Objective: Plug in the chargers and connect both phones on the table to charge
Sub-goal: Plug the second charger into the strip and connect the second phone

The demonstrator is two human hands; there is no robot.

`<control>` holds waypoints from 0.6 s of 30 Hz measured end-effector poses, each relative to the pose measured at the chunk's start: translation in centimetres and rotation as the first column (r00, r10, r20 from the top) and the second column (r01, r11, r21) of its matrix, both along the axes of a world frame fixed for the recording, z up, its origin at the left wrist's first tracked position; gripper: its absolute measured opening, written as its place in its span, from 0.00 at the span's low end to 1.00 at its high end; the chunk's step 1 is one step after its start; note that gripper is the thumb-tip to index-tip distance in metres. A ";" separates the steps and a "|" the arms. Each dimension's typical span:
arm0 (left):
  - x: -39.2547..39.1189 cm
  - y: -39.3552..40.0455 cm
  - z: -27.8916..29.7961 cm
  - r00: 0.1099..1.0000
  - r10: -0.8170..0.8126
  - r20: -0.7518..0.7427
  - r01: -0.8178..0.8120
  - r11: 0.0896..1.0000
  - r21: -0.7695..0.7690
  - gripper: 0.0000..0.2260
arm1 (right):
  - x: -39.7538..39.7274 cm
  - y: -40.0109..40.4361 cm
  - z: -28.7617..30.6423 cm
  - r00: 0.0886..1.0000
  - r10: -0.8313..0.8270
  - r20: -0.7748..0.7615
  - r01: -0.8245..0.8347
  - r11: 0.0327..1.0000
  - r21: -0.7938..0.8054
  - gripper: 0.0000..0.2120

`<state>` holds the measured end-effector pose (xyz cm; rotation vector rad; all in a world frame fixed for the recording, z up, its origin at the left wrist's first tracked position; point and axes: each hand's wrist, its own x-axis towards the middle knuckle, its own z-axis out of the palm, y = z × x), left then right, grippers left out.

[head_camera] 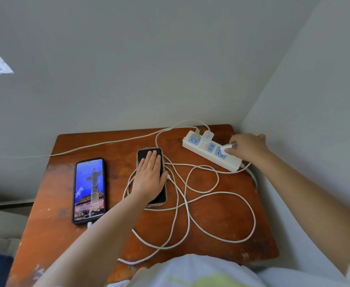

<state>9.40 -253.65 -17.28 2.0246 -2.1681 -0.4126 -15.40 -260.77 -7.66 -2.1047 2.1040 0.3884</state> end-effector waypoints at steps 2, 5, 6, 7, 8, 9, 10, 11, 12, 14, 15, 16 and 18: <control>-0.4 -0.2 -0.2 1.000 0.005 0.027 -0.006 0.999 0.035 0.26 | 0.2 -0.4 0.4 0.998 0.033 -0.059 -0.029 0.997 0.068 0.17; -0.4 -0.1 -0.5 0.999 0.001 0.054 -0.004 0.999 0.052 0.27 | 0.6 -0.8 0.7 0.985 0.110 -0.136 -0.095 0.989 0.111 0.17; -0.4 -0.1 -0.6 0.998 -0.001 0.055 -0.002 0.999 0.048 0.27 | 0.6 -1.1 0.8 0.983 0.124 -0.136 -0.111 0.989 0.097 0.14; -0.4 -0.1 -0.6 0.998 -0.004 0.059 0.001 0.999 0.045 0.27 | 0.6 -1.3 0.8 0.983 0.128 -0.128 -0.119 0.990 0.077 0.12; -0.3 0.0 -0.6 0.998 -0.006 0.064 0.004 0.999 0.041 0.27 | 0.5 -1.5 0.9 0.986 0.122 -0.112 -0.117 0.992 0.052 0.11; -0.3 0.0 -0.7 0.998 -0.008 0.069 0.005 0.999 0.038 0.27 | 0.5 -1.7 1.1 0.990 0.109 -0.085 -0.107 0.994 0.021 0.10; -0.3 0.0 -0.7 0.997 -0.009 0.073 0.006 0.999 0.035 0.27 | 0.3 -1.9 1.2 0.995 0.091 -0.051 -0.092 0.996 -0.010 0.10; -0.4 0.0 -0.7 0.997 -0.012 0.078 0.010 0.999 0.034 0.27 | 0.2 -2.2 1.2 0.997 0.072 -0.016 -0.073 0.997 -0.038 0.10; -0.4 0.0 -0.7 0.997 -0.016 0.081 0.013 0.999 0.033 0.27 | 0.1 -2.4 1.3 0.998 0.058 0.009 -0.057 0.997 -0.057 0.11; -0.4 0.0 -0.8 0.997 -0.017 0.081 0.014 0.999 0.030 0.27 | -0.1 -2.7 1.3 0.999 0.049 0.014 -0.048 0.997 -0.061 0.12; -0.4 0.0 -0.8 0.997 -0.016 0.079 0.014 1.000 0.027 0.27 | -0.2 -2.8 1.3 0.999 0.052 0.005 -0.052 0.997 -0.048 0.12; -0.3 0.0 -0.9 0.997 -0.015 0.078 0.013 1.000 0.023 0.27 | -0.2 -3.0 1.3 0.998 0.055 -0.003 -0.055 0.998 -0.030 0.13; -0.3 0.0 -1.1 0.997 -0.011 0.080 0.010 1.000 0.012 0.27 | -0.1 -3.1 1.3 0.999 0.053 -0.002 -0.053 0.999 -0.004 0.13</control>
